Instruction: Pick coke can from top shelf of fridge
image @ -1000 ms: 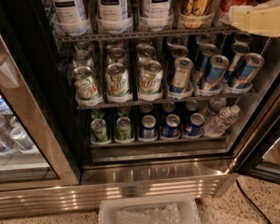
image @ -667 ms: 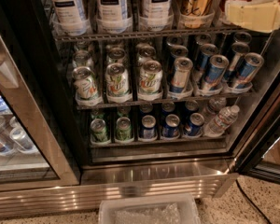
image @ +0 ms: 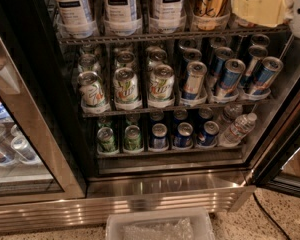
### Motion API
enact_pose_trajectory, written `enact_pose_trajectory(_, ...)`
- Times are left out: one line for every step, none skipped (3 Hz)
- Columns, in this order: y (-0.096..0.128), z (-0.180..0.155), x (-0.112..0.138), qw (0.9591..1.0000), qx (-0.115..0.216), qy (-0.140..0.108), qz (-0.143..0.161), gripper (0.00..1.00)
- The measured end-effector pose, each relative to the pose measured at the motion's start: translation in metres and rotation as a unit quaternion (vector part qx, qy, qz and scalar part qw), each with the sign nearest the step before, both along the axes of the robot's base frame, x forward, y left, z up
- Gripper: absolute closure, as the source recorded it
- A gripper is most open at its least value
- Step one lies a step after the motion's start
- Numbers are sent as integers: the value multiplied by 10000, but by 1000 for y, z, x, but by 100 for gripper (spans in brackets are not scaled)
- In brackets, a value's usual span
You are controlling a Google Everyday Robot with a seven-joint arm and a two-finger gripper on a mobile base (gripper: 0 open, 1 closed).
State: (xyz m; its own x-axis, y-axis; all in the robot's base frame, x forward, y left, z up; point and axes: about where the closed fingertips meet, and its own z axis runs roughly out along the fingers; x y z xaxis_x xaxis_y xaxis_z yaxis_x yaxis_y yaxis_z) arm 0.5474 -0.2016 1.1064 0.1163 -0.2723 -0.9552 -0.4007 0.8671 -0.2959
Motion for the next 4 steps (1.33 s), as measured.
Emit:
enact_pose_trajectory(1,0,3,9995,18,-79,-290,32)
enact_pose_trajectory(2,-5,6,9991,48,-64,-411,32)
enact_pose_trajectory(2,-15,10,9988,110,9,-480,32)
enact_pose_trajectory(3,-21,14,9985,102,33,-540,32)
